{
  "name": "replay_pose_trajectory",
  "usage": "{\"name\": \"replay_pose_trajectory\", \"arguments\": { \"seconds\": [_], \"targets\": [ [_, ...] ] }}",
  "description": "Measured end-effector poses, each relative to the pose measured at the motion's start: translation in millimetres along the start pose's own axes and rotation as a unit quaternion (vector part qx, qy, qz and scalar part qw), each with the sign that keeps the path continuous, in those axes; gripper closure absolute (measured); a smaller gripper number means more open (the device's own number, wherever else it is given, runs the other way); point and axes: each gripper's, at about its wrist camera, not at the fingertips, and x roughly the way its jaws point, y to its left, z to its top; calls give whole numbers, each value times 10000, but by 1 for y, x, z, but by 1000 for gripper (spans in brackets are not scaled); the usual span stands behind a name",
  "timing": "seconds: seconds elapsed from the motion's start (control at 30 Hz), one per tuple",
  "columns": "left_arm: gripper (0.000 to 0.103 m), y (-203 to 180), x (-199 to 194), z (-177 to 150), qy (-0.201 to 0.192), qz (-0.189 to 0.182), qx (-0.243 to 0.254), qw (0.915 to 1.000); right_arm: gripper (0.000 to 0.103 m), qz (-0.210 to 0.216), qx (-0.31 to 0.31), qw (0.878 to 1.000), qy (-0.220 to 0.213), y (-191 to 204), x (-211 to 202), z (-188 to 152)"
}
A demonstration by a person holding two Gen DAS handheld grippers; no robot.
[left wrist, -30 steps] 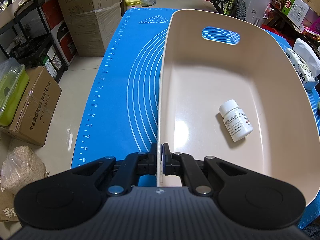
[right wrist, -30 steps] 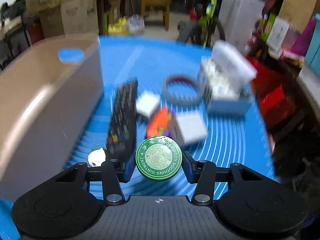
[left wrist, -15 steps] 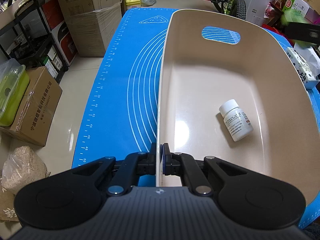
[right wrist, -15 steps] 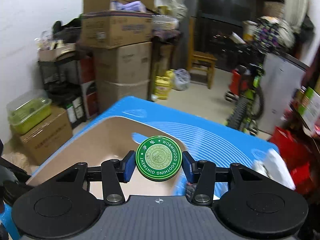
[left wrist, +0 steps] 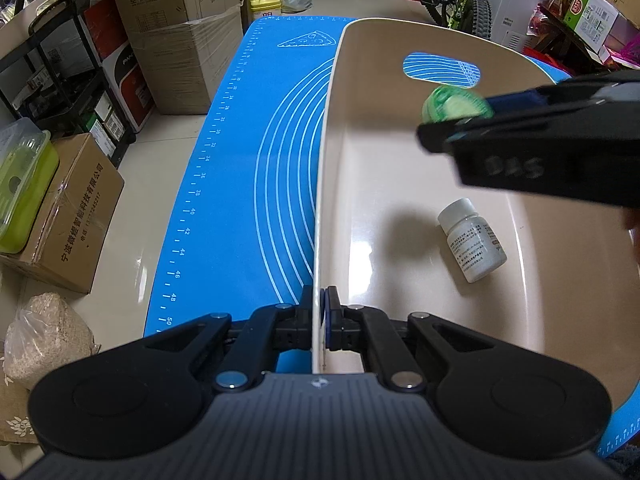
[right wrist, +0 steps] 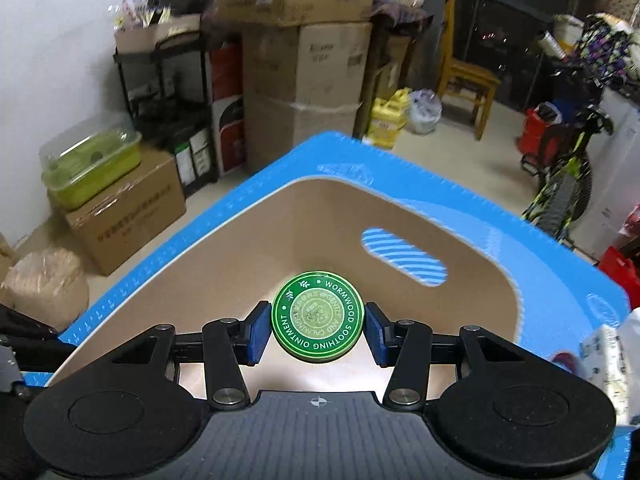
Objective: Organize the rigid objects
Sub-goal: 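Lower the green tin into the bin beside the bottle and release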
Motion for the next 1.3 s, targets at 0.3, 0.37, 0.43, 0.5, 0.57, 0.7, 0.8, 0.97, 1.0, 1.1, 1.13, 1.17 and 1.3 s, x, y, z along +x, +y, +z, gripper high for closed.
{"name": "replay_pose_trajectory", "arguments": {
  "seconds": [0.3,0.37,0.43,0.5,0.57,0.7,0.8,0.97,1.0,1.1,1.13,1.17,1.3],
  "targets": [
    [97,0,0,1,2,-24,-7,10000,49,210,-54,9984,517,12,40,-11],
    [97,1,0,1,4,-31,-7,10000,49,262,-83,9975,657,15,49,-14],
    [97,0,0,1,4,-32,-8,10000,49,259,-132,9966,770,18,55,-16],
    [97,1,0,1,3,-29,-6,10000,49,256,-152,9958,867,20,59,-18],
    [97,1,0,1,2,-33,-9,10000,49,243,-173,9951,941,22,62,-19],
    [97,0,1,1,0,-46,-15,10000,49,217,-190,9931,1138,25,67,-21],
    [97,0,1,1,0,-44,-11,10000,49,219,-163,9920,1231,27,69,-24],
    [97,1,0,1,-6,-69,-26,10000,45,196,-135,9916,1268,27,69,-24],
    [97,1,0,1,-7,-63,-20,10000,43,194,-109,9918,1259,25,68,-24],
    [97,1,1,0,-7,-43,-4,10000,42,205,-55,9924,1211,21,62,-21],
    [97,1,1,0,-7,-40,-5,10000,42,199,-52,9930,1160,19,58,-20],
    [97,1,1,0,-7,-45,-10,10000,40,195,-64,9936,1115,19,54,-18],
    [97,2,1,0,-7,-44,-6,10000,38,197,-67,9957,905,7,29,-18]
  ]
}}
